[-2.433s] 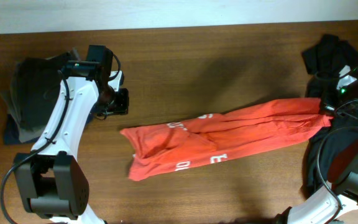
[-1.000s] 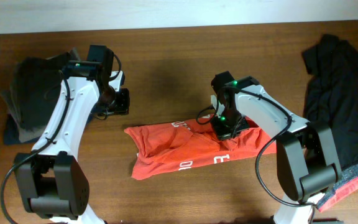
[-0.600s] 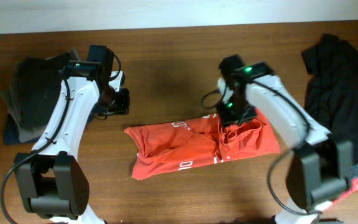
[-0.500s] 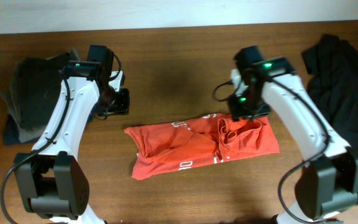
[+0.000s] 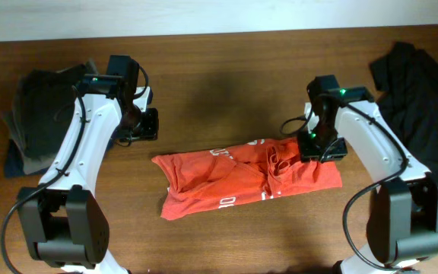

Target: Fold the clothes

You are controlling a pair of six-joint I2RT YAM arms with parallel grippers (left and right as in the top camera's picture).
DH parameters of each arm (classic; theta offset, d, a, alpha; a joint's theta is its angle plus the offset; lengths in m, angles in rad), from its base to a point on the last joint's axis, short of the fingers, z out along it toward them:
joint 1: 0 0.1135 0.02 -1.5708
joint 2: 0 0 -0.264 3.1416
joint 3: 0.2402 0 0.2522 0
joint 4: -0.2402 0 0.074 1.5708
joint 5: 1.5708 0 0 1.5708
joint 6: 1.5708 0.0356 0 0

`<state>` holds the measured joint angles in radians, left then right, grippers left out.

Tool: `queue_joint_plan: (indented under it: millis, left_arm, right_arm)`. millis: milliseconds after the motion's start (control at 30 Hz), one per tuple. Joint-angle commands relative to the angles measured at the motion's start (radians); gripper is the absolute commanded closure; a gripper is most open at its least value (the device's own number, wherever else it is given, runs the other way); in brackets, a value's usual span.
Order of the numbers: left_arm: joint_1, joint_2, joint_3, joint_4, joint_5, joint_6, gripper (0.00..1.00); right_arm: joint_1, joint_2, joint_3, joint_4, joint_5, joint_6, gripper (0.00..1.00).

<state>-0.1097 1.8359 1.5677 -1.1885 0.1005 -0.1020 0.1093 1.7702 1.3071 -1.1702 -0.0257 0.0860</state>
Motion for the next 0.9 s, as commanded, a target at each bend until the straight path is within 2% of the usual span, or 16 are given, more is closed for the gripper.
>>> queue_joint_plan:
  millis: [0,133,200,300,433,667,733,767,800,867]
  left_arm:
    - [0.001,-0.024,-0.002,-0.001,0.011,-0.002,0.58]
    - [0.001,-0.024,-0.002,-0.001,0.011,-0.002,0.58]
    - [0.001,-0.024,-0.002,0.000,0.011,-0.002,0.57]
    - [0.001,-0.024,-0.002,-0.001,0.011,-0.002,0.58]
    - [0.000,-0.024,-0.002,-0.001,0.011,-0.002,0.58]
    - [0.000,-0.024,-0.002,-0.001,0.011,-0.002,0.58]
    - [0.000,-0.024,-0.002,0.000,0.011,-0.002,0.58]
    - [0.000,-0.024,-0.002,0.000,0.011,-0.002,0.58]
    - [0.000,-0.024,-0.002,0.000,0.011,-0.002,0.57]
    - [0.000,-0.024,-0.002,0.000,0.011,-0.002,0.58]
  right_arm:
    - [0.001,0.004,-0.054,0.054,0.016,0.005,0.55]
    - [0.002,0.004,-0.062,0.084,0.016,0.005,0.63]
    - [0.002,0.004,-0.062,0.098,0.016,0.005,0.72]
    - [0.002,0.004,-0.062,0.111,0.016,0.005,0.90]
    - [0.002,0.004,-0.061,0.116,0.028,0.005,0.96]
    - [0.002,-0.003,-0.055,0.109,0.053,0.010,0.94]
    - [0.002,-0.006,-0.037,0.090,0.054,0.009,0.81]
    - [0.001,-0.006,-0.024,0.077,0.055,0.009,0.71]
    - [0.001,-0.006,-0.010,0.066,0.061,0.010,0.64]
    - [0.001,-0.007,0.011,0.055,0.064,0.009,0.63]
